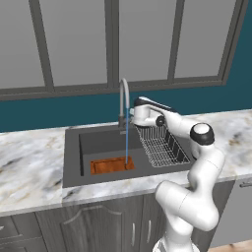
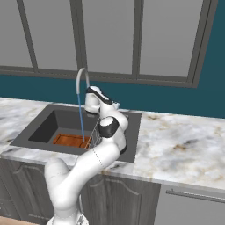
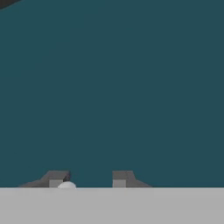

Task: Turn on the sink faucet with hot water and rinse the cutting board for ten seconds, then turn off the faucet. Push the cutting board to reach the water if necessary.

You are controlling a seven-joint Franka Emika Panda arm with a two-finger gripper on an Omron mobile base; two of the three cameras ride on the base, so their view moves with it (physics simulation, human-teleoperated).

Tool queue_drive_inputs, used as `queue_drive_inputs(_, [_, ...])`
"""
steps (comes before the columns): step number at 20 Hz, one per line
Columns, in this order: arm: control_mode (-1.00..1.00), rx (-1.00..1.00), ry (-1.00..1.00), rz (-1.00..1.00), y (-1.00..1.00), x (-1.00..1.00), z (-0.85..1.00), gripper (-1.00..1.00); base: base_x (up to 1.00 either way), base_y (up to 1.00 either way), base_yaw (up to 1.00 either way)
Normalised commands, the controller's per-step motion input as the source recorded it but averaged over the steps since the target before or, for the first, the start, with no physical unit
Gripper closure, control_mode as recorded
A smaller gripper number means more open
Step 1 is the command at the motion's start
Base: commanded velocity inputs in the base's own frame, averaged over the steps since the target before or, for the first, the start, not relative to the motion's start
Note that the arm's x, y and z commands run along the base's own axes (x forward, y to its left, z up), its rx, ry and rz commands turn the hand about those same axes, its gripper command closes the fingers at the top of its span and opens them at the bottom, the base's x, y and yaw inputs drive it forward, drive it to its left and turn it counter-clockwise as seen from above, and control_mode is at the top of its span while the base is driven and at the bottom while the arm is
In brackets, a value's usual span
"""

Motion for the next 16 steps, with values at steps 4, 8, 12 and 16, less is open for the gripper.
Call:
queue_drive_inputs(4, [-1.0, 0.01, 0.08, 0.0, -0.38, -0.23, 0.03, 1.0, 0.0, 0.0, 0.0])
queue_drive_inputs(8, [-1.0, 0.02, 0.08, 0.0, -0.37, -0.23, 0.14, 1.0, 0.0, 0.0, 0.0])
queue_drive_inputs(12, [-1.0, 0.01, 0.06, 0.0, -0.4, -0.4, 0.23, 1.0, 0.0, 0.0, 0.0])
queue_drive_inputs(16, [-1.0, 0.02, 0.08, 0.0, -0.37, -0.36, 0.31, 1.0, 0.0, 0.0, 0.0])
